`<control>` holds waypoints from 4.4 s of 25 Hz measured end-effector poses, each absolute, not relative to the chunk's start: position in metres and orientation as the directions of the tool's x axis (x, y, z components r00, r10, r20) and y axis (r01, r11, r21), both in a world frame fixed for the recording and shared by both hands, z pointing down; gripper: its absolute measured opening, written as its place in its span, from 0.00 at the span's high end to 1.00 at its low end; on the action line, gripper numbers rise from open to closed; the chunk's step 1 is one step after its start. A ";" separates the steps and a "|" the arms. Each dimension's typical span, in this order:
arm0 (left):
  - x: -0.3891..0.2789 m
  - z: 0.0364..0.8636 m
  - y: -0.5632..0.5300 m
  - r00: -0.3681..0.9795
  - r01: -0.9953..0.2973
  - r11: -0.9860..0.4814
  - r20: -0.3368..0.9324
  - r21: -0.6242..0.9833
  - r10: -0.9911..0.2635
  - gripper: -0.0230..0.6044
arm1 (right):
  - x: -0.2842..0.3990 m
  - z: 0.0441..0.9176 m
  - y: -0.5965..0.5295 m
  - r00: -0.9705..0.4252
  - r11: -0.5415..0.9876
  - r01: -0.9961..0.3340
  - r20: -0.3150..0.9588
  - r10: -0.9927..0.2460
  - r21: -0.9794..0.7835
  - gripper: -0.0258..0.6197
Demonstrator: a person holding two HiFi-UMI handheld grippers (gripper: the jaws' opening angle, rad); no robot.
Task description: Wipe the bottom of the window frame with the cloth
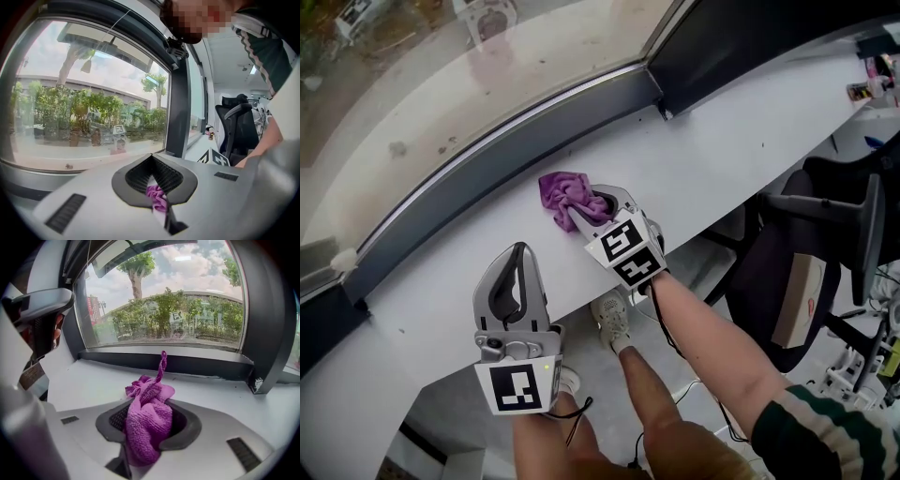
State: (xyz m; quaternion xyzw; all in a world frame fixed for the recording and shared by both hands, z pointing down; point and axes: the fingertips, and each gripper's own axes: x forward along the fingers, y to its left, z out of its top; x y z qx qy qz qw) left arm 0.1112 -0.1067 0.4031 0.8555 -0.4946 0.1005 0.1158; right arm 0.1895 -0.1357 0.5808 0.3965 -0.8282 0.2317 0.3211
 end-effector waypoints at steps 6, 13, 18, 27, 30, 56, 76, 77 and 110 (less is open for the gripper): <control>0.138 0.410 -0.118 0.527 -0.848 -0.517 0.285 0.115 -0.801 0.95 | 0.226 0.582 -0.147 -0.454 0.547 -0.829 0.713 -0.534 -0.118 0.73; 0.165 0.420 -0.125 0.560 -0.826 -0.550 0.295 0.126 -0.774 0.95 | 0.261 0.581 -0.160 -0.424 0.517 -0.851 0.708 -0.565 -0.097 0.73; 0.184 0.422 -0.134 0.579 -0.812 -0.569 0.288 0.127 -0.763 0.95 | 0.293 0.582 -0.167 -0.394 0.480 -0.873 0.706 -0.588 -0.087 0.73; 0.212 0.427 -0.138 0.607 -0.792 -0.596 0.289 0.134 -0.741 0.95 | 0.347 0.582 -0.176 -0.336 0.424 -0.904 0.707 -0.623 -0.056 0.73; 0.218 0.429 -0.139 0.611 -0.789 -0.599 0.290 0.139 -0.737 0.95 | 0.360 0.582 -0.178 -0.317 0.400 -0.915 0.703 -0.636 -0.050 0.73; 0.220 0.435 -0.124 0.609 -0.791 -0.594 0.289 0.150 -0.739 0.95 | 0.384 0.582 -0.127 -0.284 0.340 -0.938 0.723 -0.629 -0.073 0.73; 0.106 0.426 -0.088 0.520 -0.853 -0.505 0.306 0.133 -0.798 0.95 | 0.226 0.582 -0.086 -0.411 0.444 -0.883 0.714 -0.567 -0.155 0.73; 0.095 0.425 -0.086 0.511 -0.858 -0.496 0.309 0.130 -0.802 0.95 | 0.214 0.581 -0.085 -0.420 0.452 -0.878 0.713 -0.562 -0.161 0.73; -0.254 0.393 0.040 0.163 -0.986 -0.141 0.310 0.092 -0.937 0.95 | -0.211 0.573 0.012 -0.670 0.782 -0.571 0.693 -0.267 -0.251 0.73</control>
